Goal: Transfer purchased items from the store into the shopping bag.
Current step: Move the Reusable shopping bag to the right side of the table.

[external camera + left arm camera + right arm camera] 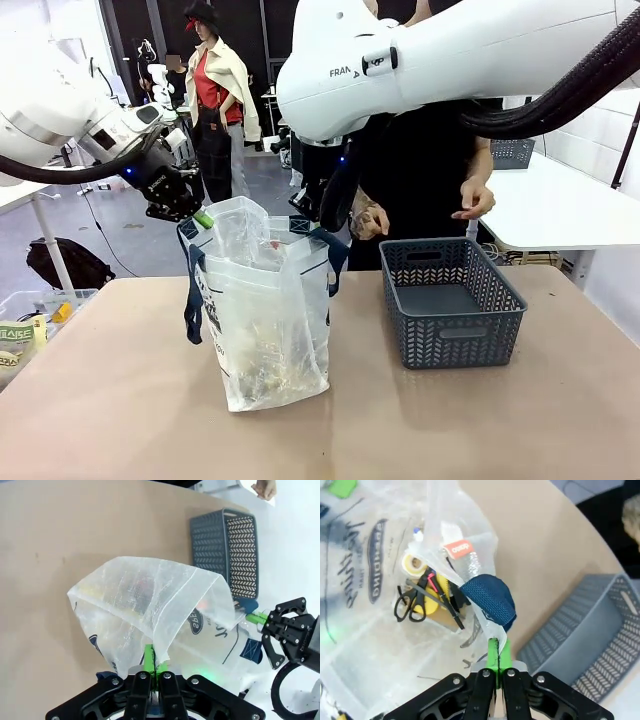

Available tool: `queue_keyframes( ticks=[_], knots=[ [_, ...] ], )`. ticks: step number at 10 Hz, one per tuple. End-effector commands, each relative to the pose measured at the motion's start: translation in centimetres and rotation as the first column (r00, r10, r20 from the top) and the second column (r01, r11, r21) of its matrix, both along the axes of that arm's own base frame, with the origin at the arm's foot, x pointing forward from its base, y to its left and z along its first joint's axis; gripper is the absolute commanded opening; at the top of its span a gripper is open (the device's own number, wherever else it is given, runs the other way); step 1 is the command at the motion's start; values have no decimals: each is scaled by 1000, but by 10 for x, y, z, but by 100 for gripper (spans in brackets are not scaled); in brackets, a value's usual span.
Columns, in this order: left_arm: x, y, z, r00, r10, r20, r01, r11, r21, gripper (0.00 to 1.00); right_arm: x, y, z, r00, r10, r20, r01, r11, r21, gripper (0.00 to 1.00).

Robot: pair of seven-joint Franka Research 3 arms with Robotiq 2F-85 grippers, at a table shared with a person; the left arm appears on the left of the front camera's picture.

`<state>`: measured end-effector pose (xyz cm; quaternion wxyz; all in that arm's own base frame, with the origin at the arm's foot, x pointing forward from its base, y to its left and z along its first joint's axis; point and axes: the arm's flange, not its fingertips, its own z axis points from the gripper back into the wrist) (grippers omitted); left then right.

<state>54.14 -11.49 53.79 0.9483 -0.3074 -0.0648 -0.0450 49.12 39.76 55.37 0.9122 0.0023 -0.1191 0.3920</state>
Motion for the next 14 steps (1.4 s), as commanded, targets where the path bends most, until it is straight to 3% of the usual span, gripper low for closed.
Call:
queue_keyframes(
  ticks=[1, 3, 5, 7, 10, 14],
  knots=[
    [11, 0, -2, 997, 79, -24, -80, 995, -62, 0, 4, -1, 6, 996, -14, -88, 26, 991, 129, 0],
    [12, -2, -6, 991, 132, -33, -134, 985, -109, 0, 0, 7, 12, 995, -24, -98, 41, 983, 178, 0],
    [16, -6, -8, 995, 98, -29, -102, 983, -153, 0, -4, 23, 10, 982, 153, -115, -140, 984, 113, 0],
    [19, -9, -11, 997, 64, -34, -70, 980, -184, 0, 3, 33, 6, 964, 220, -149, -210, 974, 83, 0],
    [20, -16, -17, 998, -20, -53, 11, 985, -170, 0, 13, 45, 7, 953, 268, -144, -259, 963, 77, 0],
    [27, -18, -23, 994, -98, -42, 85, 969, -233, 0, 18, 57, 13, 926, 370, -78, -361, 926, 113, 0]
  ],
)
